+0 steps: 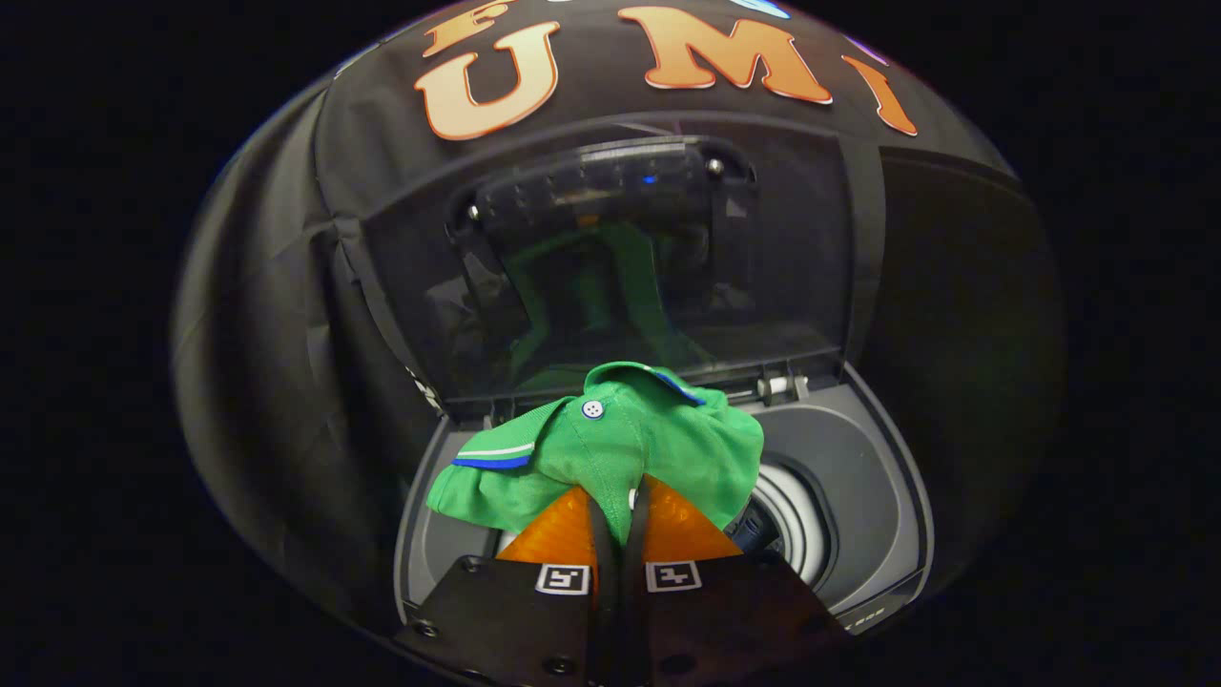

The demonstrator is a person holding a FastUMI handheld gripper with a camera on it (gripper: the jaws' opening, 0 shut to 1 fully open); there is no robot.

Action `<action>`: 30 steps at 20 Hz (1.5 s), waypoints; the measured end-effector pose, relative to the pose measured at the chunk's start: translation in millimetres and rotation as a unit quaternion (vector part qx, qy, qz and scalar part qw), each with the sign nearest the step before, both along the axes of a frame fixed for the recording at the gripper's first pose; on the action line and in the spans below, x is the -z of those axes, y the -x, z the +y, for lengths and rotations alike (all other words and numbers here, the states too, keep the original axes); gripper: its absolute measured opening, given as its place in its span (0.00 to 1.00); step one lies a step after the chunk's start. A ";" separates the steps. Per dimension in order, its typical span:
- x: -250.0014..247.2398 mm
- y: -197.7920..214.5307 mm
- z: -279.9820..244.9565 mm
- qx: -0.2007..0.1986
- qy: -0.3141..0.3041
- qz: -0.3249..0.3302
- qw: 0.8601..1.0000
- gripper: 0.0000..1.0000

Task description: Put the clothes into the washing machine and then close the washing machine lid.

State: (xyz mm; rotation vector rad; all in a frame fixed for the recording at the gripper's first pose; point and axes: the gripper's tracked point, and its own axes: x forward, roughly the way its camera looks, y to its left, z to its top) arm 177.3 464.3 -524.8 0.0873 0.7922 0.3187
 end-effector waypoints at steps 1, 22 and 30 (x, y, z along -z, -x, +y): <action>11.7 3.0 -0.3 -0.005 0.011 0.016 1.000 0.08; 102.3 35.7 -31.6 0.025 0.065 0.190 0.979 0.37; 89.9 32.8 -27.9 0.007 0.071 0.174 0.982 0.99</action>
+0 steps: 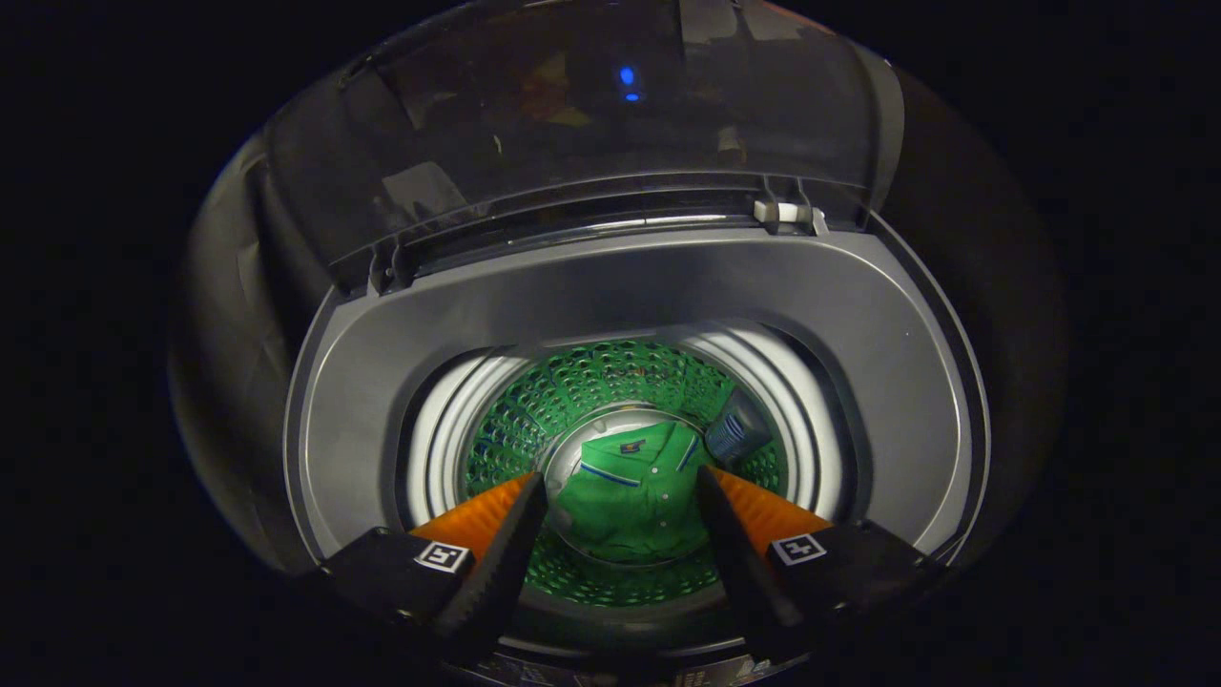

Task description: Put the clothes into the washing machine and then close the washing machine lid.

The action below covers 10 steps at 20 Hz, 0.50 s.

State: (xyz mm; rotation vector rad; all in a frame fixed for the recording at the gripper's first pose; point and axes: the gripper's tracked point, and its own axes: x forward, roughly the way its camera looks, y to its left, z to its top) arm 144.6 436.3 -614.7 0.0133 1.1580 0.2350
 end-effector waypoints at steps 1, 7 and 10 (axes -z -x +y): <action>-2.7 -0.5 0.6 -0.002 -0.001 -0.002 1.000 0.99; -35.4 0.3 -0.6 0.005 -0.020 -0.044 0.999 0.99; -69.5 0.1 1.4 0.003 -0.042 -0.087 0.995 0.99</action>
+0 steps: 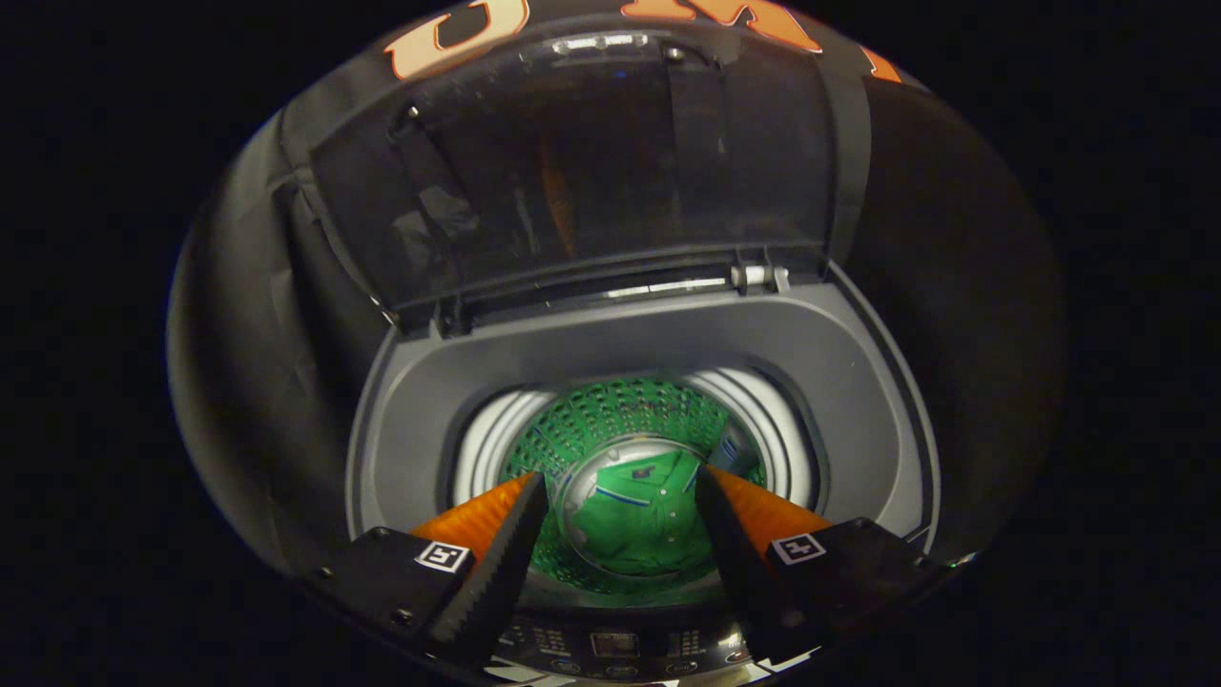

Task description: Put the clothes into the washing machine and then close the washing machine lid.

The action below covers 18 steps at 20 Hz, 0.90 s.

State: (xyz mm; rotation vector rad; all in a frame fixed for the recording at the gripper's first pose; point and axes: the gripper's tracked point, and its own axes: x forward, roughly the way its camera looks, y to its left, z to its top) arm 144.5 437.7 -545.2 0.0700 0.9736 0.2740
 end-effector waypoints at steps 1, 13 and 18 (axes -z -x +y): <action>-15.5 -2.0 1.9 -0.002 -0.008 -0.017 1.000 0.99; -180.5 -26.4 -12.3 0.018 -0.073 -0.187 0.980 0.98; -232.9 -53.4 -21.7 -0.008 -0.037 -0.259 0.965 0.98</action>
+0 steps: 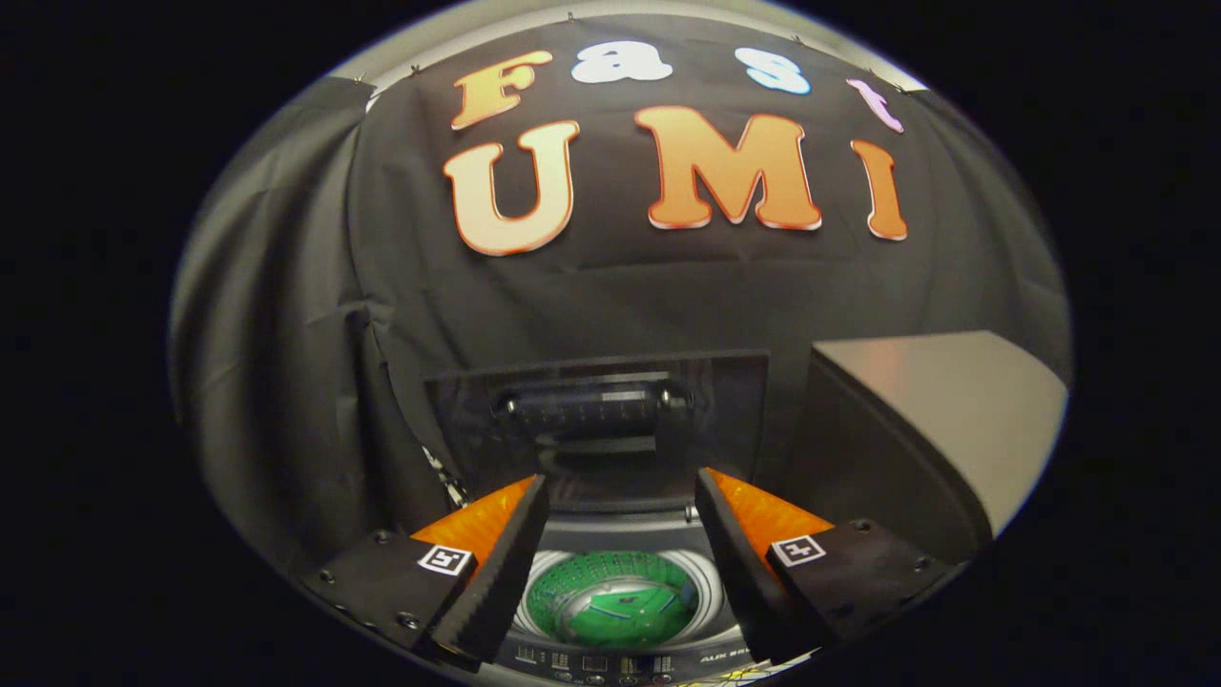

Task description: Put the clothes into the washing machine and then close the washing machine lid.

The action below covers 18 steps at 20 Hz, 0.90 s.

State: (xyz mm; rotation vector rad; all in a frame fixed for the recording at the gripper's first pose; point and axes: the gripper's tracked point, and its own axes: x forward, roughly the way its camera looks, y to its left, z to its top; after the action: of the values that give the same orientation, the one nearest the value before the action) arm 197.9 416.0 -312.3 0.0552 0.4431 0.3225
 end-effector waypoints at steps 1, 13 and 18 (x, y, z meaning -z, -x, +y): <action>-17.8 -5.1 4.6 -0.006 -0.007 -0.008 1.000 0.98; -108.9 -119.9 12.2 -0.020 0.011 -0.060 0.998 0.98; -73.2 -168.6 16.3 -0.015 0.011 -0.021 1.000 0.98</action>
State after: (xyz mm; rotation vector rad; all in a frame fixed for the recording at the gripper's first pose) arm 366.5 432.3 -239.1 0.0210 0.4065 0.3469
